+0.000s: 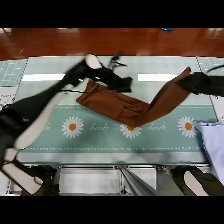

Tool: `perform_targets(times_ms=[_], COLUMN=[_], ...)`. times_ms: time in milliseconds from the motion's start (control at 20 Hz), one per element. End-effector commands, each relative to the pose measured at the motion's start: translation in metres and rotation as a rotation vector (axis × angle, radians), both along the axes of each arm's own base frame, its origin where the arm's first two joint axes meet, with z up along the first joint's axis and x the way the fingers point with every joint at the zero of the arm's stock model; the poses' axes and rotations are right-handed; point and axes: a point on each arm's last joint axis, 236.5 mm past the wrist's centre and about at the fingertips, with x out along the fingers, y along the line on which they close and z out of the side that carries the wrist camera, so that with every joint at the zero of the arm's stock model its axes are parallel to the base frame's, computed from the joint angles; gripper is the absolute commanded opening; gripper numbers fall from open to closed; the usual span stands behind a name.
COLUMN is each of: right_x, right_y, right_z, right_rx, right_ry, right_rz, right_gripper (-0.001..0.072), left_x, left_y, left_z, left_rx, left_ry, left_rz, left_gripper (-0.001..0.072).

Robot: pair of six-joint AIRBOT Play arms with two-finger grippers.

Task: Fold the shirts.

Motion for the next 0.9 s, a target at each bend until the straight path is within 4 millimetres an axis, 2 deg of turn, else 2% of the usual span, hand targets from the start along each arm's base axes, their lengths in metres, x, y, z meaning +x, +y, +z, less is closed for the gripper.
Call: perform_targets(times_ms=[0,200,300,400,600,850], right_x=[0.026,0.058,0.072,0.084,0.096,0.105], right_y=[0.058,0.151,0.194,0.232,0.285,0.323], right_z=[0.005,-0.019,-0.037,-0.059,-0.099,-0.134], right_rx=[0.049,0.064,0.072,0.073,0.079,0.149], right_ry=[-0.027,0.003,0.029,0.062,0.12,0.188], right_rz=[0.093,0.241,0.297,0.344,0.4,0.406], right_gripper=[0.0025,0.0025,0.0025,0.0025,0.0025,0.0025], left_x=[0.013,-0.016,-0.036,-0.05,-0.057,-0.058], left_y=[0.1,0.196,0.229,0.253,0.275,0.275], left_z=[0.027,0.046,0.049,0.054,0.063,0.055], left_rx=[0.082,0.091,0.1,0.101,0.101,0.107], left_ry=[-0.132,-0.217,-0.241,-0.263,-0.294,-0.275], left_rz=[0.162,0.387,0.454,0.519,0.585,0.581], left_gripper=[0.0015,0.0015,0.0015,0.0015,0.0015,0.0015])
